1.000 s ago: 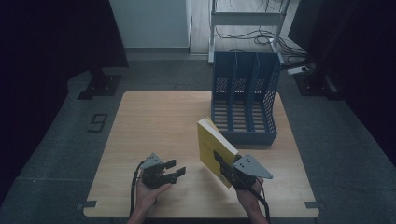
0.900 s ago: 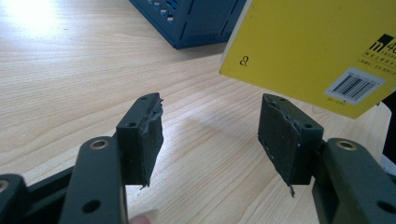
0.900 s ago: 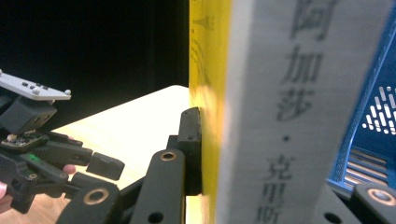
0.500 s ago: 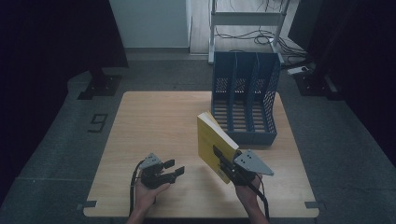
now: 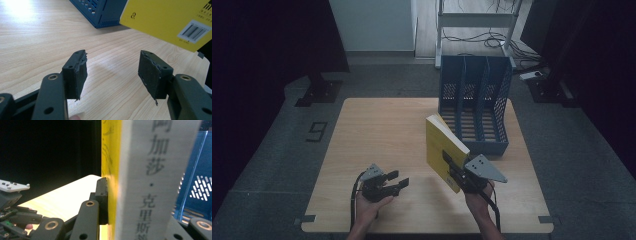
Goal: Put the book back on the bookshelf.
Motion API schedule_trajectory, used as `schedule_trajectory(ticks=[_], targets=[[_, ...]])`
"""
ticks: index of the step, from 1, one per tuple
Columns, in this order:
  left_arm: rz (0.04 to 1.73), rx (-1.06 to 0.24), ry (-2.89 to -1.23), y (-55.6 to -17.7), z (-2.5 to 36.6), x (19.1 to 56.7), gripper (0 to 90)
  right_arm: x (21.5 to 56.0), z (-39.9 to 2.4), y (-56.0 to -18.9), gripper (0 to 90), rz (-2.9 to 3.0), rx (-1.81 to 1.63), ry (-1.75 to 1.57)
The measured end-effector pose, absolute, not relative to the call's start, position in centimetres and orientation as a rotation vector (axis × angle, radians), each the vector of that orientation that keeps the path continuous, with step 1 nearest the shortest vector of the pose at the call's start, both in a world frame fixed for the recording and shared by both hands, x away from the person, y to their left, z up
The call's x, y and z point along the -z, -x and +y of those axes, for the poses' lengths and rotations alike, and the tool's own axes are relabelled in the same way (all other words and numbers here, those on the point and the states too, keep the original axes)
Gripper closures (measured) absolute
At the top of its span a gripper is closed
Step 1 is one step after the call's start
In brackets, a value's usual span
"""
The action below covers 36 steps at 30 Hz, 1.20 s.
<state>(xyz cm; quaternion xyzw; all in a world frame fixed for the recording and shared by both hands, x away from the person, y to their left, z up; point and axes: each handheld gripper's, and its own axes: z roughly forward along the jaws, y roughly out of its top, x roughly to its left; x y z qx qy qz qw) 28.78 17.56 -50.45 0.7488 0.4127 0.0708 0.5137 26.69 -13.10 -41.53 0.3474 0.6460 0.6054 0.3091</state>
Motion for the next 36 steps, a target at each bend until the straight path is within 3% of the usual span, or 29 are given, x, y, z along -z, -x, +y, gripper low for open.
schedule_trajectory(ticks=[36], targets=[[0.993,-0.170,-1.798,-28.7,17.7,50.4,41.1,38.1,-14.1,-28.9,74.6,1.632,-1.591,-0.953]])
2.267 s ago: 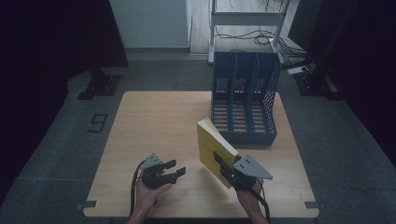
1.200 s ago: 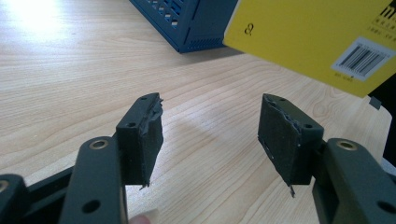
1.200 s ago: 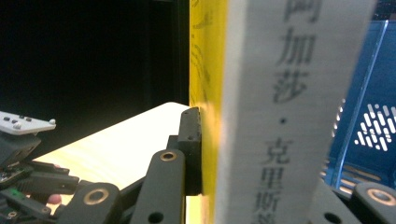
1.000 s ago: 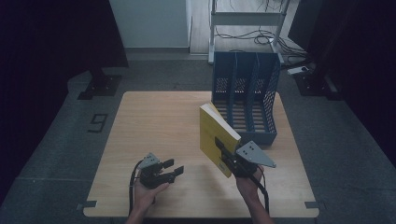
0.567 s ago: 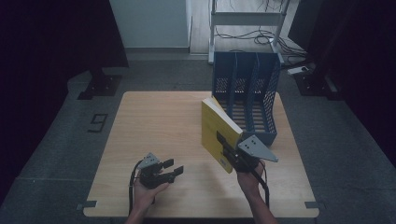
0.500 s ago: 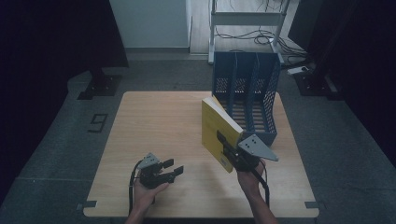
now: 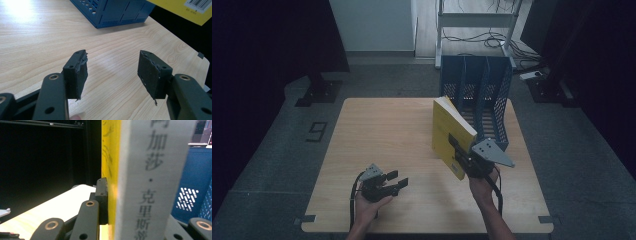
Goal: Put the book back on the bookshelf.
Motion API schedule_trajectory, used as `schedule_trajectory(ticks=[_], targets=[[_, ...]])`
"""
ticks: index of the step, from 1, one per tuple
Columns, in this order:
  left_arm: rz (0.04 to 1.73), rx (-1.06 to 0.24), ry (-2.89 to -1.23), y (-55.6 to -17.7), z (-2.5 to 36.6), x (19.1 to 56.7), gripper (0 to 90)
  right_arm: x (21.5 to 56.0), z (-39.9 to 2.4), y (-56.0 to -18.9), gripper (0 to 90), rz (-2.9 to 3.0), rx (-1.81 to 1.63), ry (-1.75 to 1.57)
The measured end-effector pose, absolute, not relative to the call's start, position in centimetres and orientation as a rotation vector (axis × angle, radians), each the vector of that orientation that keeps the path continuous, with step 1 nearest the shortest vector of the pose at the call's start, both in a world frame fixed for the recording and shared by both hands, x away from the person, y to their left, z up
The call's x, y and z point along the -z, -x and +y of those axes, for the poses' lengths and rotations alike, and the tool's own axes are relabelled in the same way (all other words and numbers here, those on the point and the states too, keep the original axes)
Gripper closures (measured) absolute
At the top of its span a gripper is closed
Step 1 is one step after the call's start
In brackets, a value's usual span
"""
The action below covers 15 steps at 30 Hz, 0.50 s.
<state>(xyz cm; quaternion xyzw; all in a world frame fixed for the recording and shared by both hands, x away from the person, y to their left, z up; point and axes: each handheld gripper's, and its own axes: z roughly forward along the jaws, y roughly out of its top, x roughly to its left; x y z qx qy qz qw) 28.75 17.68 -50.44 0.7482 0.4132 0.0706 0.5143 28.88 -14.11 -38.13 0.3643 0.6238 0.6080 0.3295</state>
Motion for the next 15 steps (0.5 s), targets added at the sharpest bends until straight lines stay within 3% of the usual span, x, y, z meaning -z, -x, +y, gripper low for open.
schedule_trajectory(ticks=[15], targets=[[0.996,-0.169,-1.801,-28.8,17.7,50.5,41.0,37.6,-14.9,-29.9,74.6,1.601,-1.564,-0.984]])
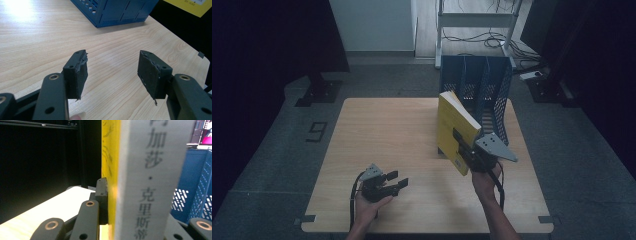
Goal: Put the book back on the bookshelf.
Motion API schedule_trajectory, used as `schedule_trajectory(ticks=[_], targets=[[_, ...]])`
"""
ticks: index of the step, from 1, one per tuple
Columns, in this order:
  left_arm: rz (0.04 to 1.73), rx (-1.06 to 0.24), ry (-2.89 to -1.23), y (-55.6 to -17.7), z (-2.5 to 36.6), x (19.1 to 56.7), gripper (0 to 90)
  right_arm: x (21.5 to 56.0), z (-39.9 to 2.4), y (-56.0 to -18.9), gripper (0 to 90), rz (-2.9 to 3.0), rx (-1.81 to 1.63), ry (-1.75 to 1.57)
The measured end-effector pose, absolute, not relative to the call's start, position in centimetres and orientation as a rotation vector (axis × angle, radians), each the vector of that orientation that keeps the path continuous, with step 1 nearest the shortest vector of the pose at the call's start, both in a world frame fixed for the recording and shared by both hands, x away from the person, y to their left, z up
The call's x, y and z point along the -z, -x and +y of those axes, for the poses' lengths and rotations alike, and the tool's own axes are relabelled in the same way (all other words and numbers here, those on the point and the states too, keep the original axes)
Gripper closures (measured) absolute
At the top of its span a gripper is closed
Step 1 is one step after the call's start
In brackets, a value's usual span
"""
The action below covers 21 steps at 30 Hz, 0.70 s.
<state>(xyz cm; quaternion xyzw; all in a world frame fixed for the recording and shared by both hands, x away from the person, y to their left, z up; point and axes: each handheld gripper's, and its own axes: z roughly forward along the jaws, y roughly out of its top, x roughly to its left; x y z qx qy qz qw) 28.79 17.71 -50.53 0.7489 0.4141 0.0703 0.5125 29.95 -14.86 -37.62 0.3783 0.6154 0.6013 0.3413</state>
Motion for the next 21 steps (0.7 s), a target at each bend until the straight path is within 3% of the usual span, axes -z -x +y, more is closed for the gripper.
schedule_trajectory(ticks=[21], targets=[[0.998,-0.167,-1.799,-28.8,17.9,50.5,41.0,37.4,-15.2,-31.3,74.6,1.565,-1.546,-1.025]])
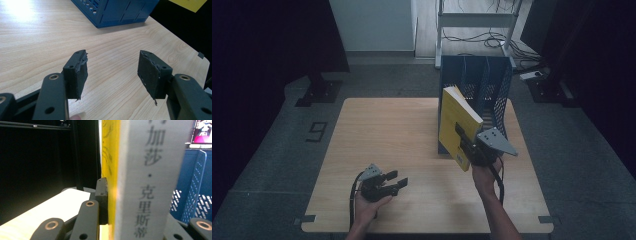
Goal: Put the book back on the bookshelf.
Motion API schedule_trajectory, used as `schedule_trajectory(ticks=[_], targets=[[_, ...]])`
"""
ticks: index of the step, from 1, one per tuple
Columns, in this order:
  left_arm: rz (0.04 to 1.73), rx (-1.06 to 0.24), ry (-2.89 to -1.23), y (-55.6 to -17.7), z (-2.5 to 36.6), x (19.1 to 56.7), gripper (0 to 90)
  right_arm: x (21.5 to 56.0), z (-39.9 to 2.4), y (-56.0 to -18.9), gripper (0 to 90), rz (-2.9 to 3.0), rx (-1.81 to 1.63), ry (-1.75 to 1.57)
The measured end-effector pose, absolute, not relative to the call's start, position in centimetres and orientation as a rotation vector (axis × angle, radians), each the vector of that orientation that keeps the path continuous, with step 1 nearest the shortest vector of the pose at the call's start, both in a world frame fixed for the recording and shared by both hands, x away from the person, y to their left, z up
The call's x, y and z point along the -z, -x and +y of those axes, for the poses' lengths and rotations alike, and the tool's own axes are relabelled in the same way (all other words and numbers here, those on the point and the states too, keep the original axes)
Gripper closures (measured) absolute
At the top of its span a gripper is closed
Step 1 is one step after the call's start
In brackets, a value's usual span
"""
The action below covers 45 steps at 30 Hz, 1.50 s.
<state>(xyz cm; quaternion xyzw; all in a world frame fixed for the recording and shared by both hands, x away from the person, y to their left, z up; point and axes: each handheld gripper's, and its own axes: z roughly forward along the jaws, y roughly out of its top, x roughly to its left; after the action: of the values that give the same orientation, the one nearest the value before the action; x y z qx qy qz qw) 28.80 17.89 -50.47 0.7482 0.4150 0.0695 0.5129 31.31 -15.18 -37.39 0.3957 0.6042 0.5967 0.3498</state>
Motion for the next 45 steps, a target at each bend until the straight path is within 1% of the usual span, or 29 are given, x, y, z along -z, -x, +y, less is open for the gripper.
schedule_trajectory(ticks=[17,45], targets=[[1.000,-0.166,-1.797,-28.8,17.9,50.5,41.0,36.9,-15.4,-32.3,74.6,1.536,-1.526,-1.044],[1.003,-0.161,-1.795,-28.8,18.0,50.5,40.9,37.1,-14.9,-34.8,74.6,1.514,-1.476,-1.086]])
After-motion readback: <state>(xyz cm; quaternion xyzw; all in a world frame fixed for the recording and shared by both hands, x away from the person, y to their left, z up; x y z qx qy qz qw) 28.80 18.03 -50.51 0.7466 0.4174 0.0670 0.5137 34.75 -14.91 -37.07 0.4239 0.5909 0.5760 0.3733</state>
